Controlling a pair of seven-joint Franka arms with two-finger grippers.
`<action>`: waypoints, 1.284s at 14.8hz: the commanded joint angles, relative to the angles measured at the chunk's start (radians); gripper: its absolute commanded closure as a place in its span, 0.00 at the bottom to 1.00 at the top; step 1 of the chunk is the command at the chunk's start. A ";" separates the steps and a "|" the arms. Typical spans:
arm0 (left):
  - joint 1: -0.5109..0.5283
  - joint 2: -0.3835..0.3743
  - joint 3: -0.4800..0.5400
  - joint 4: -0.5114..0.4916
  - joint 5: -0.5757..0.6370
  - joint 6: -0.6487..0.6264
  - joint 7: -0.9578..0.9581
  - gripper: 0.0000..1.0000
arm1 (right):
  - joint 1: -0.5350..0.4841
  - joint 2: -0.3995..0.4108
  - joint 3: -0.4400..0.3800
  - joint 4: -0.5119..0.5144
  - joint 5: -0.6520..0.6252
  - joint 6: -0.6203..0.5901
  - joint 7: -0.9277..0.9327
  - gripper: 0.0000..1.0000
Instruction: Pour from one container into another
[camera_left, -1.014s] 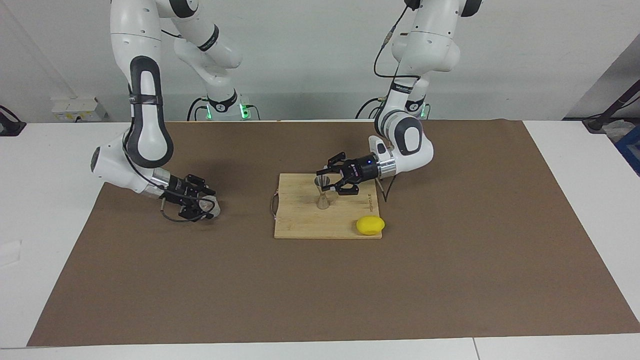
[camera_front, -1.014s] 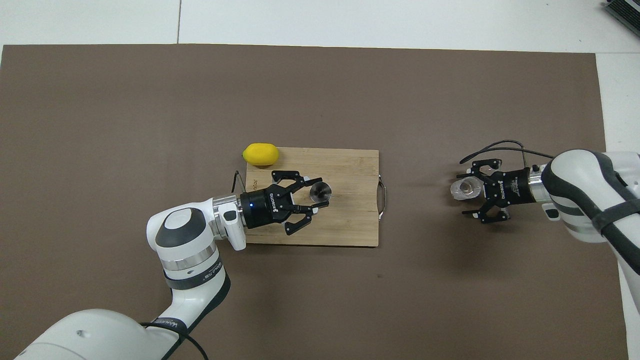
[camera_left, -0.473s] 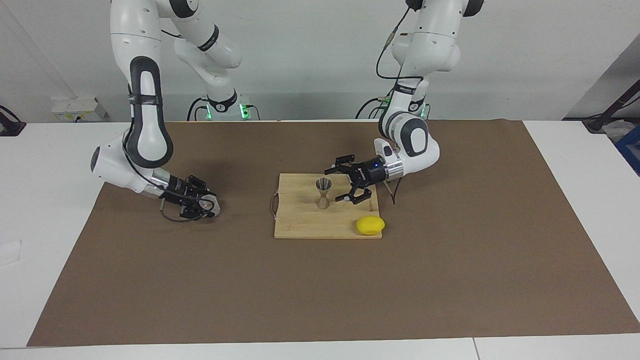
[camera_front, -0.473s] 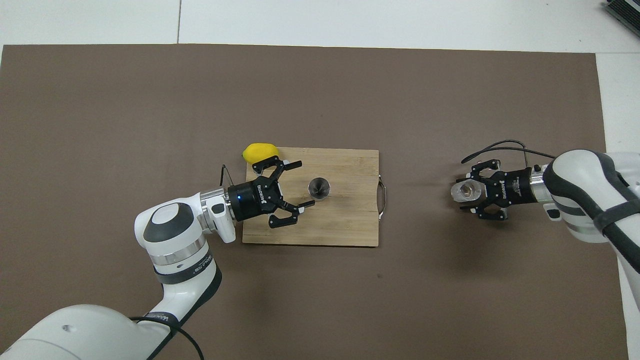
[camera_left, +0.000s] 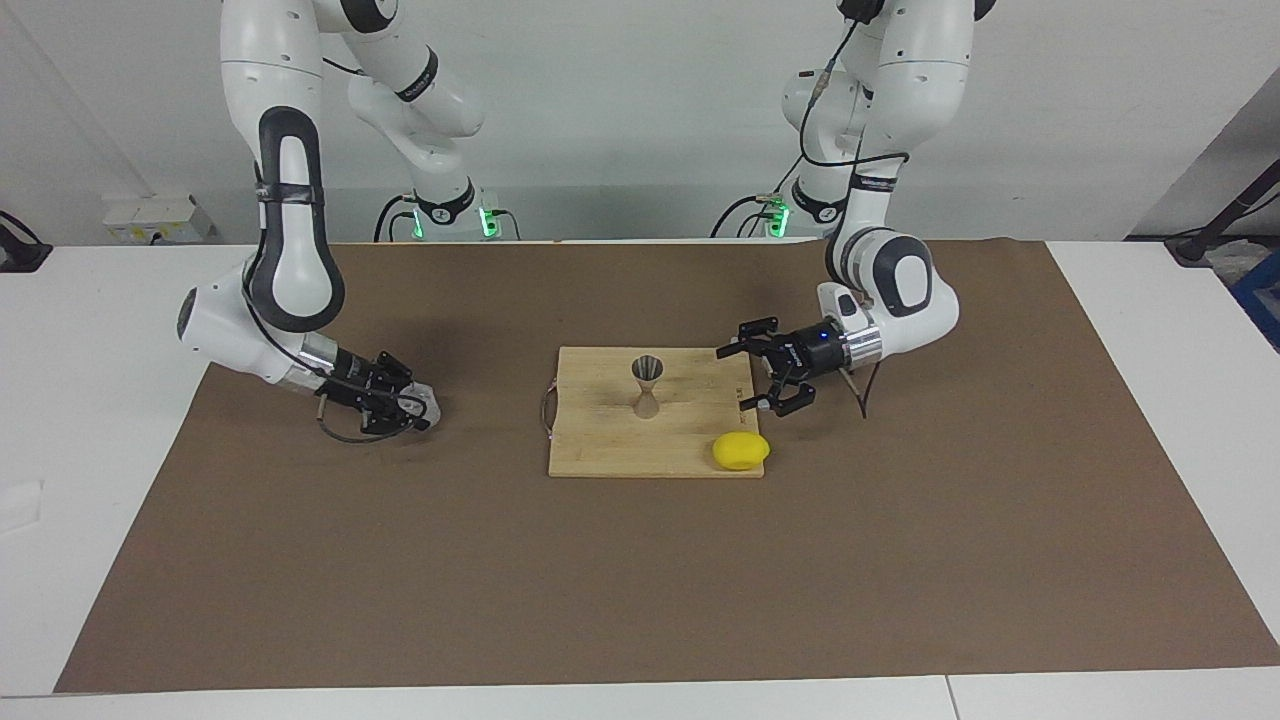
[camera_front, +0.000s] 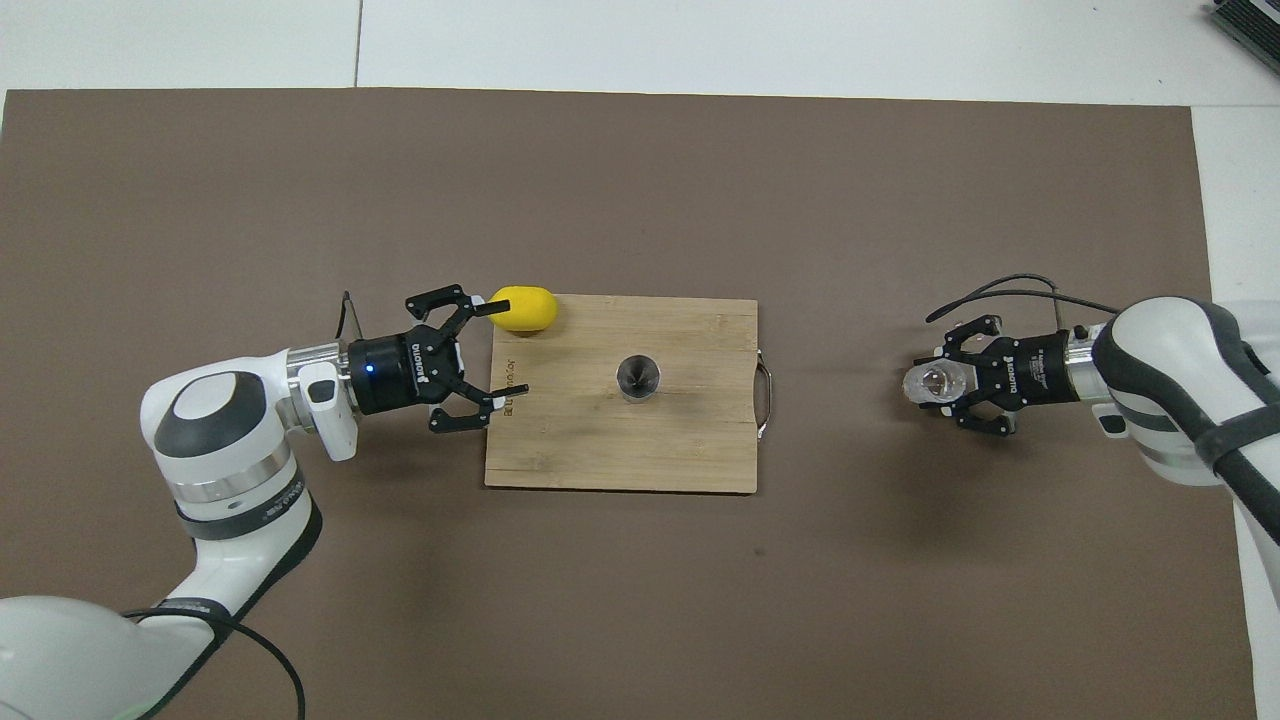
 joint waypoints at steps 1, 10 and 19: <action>0.118 -0.020 -0.006 0.044 0.189 -0.071 0.003 0.00 | 0.042 -0.063 0.003 -0.014 0.033 0.005 0.017 1.00; 0.388 -0.033 -0.004 0.342 0.763 -0.255 -0.121 0.00 | 0.339 -0.142 -0.002 0.018 -0.059 0.086 0.423 1.00; 0.424 -0.094 -0.003 0.580 1.093 -0.337 -0.259 0.00 | 0.525 -0.103 0.000 0.160 -0.338 0.110 0.836 1.00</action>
